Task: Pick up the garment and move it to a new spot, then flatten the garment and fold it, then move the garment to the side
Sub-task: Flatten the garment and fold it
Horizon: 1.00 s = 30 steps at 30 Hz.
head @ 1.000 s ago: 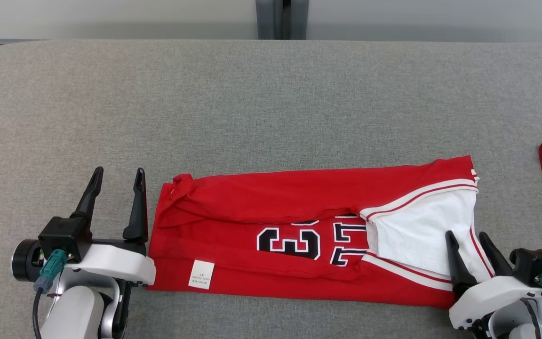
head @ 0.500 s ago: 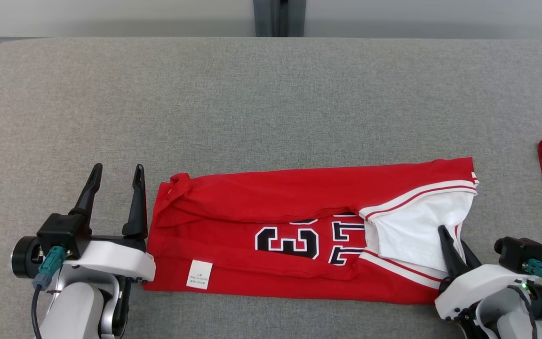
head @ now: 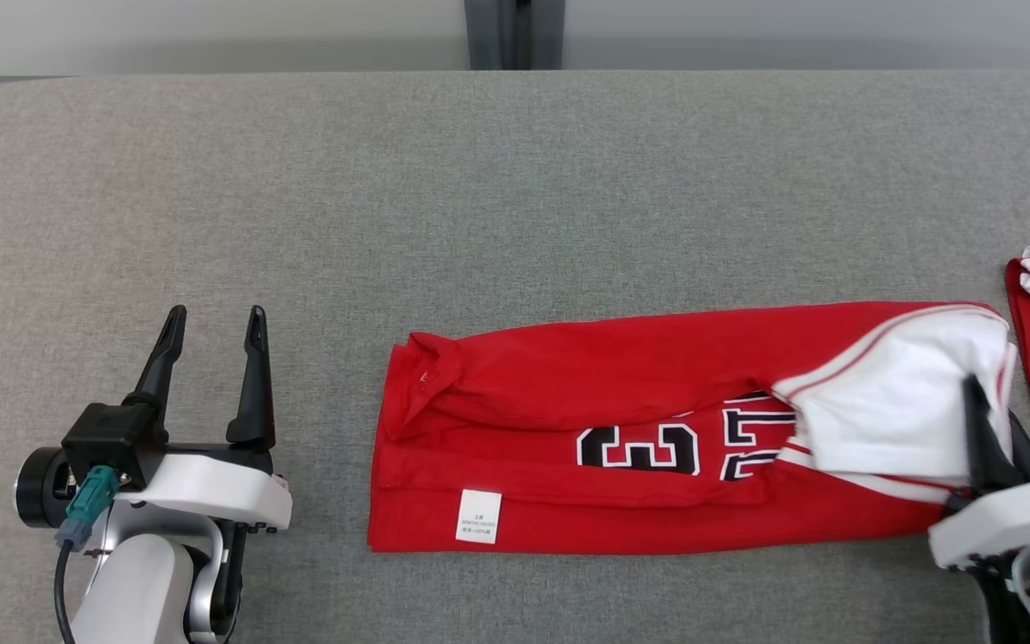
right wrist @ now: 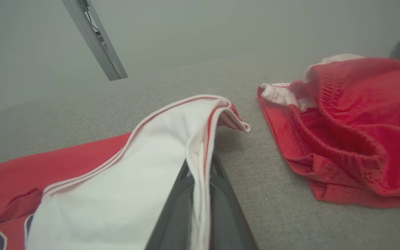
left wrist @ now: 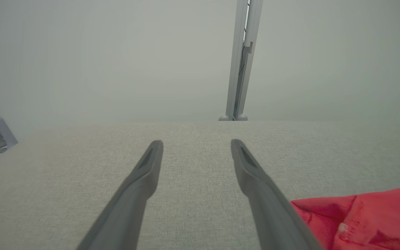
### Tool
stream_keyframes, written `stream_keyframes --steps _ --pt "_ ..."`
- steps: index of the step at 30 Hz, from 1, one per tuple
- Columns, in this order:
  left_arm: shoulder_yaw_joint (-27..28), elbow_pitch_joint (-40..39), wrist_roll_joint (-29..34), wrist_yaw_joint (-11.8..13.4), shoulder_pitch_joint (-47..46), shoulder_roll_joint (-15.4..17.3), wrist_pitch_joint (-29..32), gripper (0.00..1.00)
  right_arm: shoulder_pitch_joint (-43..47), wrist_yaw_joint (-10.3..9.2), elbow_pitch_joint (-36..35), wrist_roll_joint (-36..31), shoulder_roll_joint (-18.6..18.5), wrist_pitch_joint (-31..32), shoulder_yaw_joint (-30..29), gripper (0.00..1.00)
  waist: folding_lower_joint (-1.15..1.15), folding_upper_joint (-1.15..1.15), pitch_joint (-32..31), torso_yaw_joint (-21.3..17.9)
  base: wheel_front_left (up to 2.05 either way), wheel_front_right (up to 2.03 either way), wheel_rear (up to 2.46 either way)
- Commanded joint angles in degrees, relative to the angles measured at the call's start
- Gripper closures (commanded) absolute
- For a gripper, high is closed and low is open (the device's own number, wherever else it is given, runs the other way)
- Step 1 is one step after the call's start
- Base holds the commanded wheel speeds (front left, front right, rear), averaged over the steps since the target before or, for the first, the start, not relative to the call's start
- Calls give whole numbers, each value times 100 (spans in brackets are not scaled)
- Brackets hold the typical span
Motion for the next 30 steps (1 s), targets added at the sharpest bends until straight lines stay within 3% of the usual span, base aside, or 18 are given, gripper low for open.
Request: stream_keyframes --steps 1,8,13,19,30 --pt "40 2 29 -32 47 28 -20 0 17 -5 -377 -114 63 31 120 100 0 0 -12 -30 0 0 0" --pt "30 27 64 -59 -4 11 -20 0 91 -4 -2304 -358 389 478 1319 100 0 0 -33 -69 0 0 0" --pt "-39 89 88 -103 -82 -56 -20 0 -2 -4 -2899 -223 501 777 2509 100 0 0 -60 49 0 0 0" --pt "-99 217 118 -141 -95 -117 -20 0 -346 -4 -2425 193 580 642 3446 100 0 0 -75 296 0 0 0" --pt "-326 441 151 -249 -234 -231 -4 0 -1394 -4 -569 921 586 -88 4384 100 0 0 33 730 0 0 0"
